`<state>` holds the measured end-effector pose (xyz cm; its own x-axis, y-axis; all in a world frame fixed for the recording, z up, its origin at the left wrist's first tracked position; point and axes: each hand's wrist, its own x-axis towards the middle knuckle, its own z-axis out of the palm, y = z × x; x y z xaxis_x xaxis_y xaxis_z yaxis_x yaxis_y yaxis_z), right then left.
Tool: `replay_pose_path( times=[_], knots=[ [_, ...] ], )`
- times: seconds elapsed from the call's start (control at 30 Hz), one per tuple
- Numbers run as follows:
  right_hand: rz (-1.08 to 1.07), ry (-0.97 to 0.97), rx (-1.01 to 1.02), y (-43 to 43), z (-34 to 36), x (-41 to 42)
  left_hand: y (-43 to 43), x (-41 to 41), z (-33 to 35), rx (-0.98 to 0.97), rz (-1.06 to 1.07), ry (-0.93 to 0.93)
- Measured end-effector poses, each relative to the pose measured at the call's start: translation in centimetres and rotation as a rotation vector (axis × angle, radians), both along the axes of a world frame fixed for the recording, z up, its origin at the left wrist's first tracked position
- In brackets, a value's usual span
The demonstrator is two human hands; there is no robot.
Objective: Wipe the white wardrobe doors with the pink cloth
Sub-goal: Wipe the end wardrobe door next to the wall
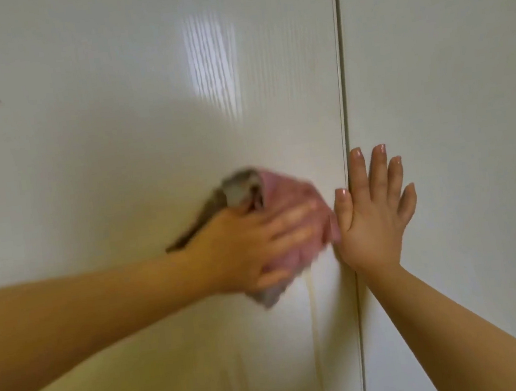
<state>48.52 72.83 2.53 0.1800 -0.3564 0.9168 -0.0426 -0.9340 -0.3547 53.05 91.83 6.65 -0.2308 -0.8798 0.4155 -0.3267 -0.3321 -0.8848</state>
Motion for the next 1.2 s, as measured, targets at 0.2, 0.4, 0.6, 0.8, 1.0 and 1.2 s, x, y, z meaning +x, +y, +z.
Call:
replay_pose_path(
  times=[0.2,0.4,0.6,0.8,1.0,1.2],
  knots=[
    [0.003,0.027,-0.03,-0.8,-0.4,-0.1,-4.4,-1.6,-5.6,-0.254,0.136,0.157],
    [0.005,0.09,-0.082,-1.6,-0.9,-0.8,-1.3,-0.8,-3.3,-0.058,0.042,0.035],
    [0.039,0.142,-0.06,-1.7,-0.7,-1.0,-4.9,-1.5,-7.9,-0.301,0.138,0.168],
    [0.045,0.19,-0.042,-1.5,-0.6,-1.6,-1.9,-1.2,-7.0,-0.143,0.018,0.16],
    [0.037,0.236,-0.055,-1.4,-0.4,-2.0,-4.5,-1.4,-8.4,-0.386,0.128,0.154],
    [0.017,0.269,-0.049,-1.5,-0.5,-2.5,-2.1,-1.6,-9.9,-0.289,0.164,0.271]
  ],
)
